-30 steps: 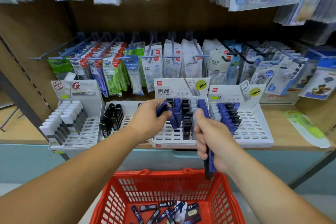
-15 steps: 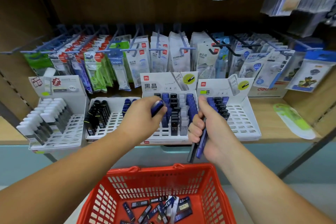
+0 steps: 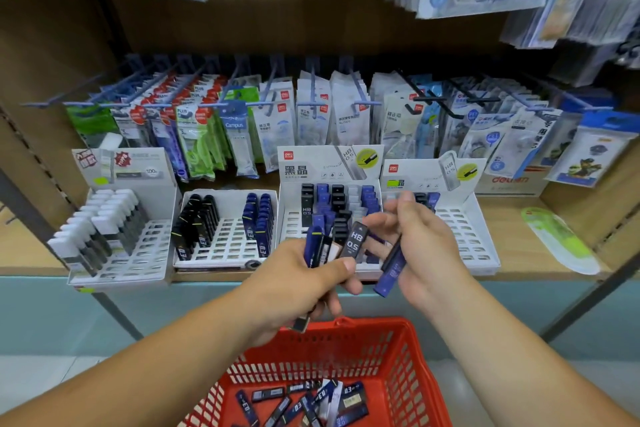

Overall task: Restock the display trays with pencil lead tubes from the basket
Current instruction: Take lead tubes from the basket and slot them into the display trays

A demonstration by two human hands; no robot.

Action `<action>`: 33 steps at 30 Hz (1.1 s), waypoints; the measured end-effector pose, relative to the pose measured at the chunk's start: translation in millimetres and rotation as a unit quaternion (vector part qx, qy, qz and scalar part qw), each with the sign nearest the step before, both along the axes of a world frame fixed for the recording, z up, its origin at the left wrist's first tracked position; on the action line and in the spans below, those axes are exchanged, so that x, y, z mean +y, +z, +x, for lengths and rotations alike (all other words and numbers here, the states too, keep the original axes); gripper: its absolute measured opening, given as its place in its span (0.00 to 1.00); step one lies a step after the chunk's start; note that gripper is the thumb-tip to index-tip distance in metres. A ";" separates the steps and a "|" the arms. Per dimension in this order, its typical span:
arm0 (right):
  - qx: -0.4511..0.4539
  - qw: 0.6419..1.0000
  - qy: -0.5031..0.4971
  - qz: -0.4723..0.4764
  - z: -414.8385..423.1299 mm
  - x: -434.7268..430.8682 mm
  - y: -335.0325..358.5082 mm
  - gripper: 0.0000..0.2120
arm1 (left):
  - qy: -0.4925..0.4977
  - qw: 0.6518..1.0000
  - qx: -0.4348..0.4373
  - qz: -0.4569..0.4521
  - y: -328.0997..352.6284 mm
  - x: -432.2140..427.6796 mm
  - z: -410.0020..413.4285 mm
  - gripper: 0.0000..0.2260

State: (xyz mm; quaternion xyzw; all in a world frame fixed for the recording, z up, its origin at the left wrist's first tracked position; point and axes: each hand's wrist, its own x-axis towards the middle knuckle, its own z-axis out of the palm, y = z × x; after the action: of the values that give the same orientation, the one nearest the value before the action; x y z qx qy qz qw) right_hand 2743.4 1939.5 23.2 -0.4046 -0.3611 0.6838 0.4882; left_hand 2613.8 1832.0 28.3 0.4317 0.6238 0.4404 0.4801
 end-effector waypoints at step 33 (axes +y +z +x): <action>-0.406 0.870 -0.058 0.272 115.0 59.1 -53.2 0.11 | -0.014 0.989 -0.118 -0.085 -26.5 34.1 48.8 0.17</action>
State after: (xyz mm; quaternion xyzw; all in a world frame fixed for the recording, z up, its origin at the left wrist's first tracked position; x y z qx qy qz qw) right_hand 2858.5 1998.6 -30.0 -0.5180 -0.6755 0.3042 0.4276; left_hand 2662.6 1866.1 1.8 0.3432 0.5921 0.4264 0.5915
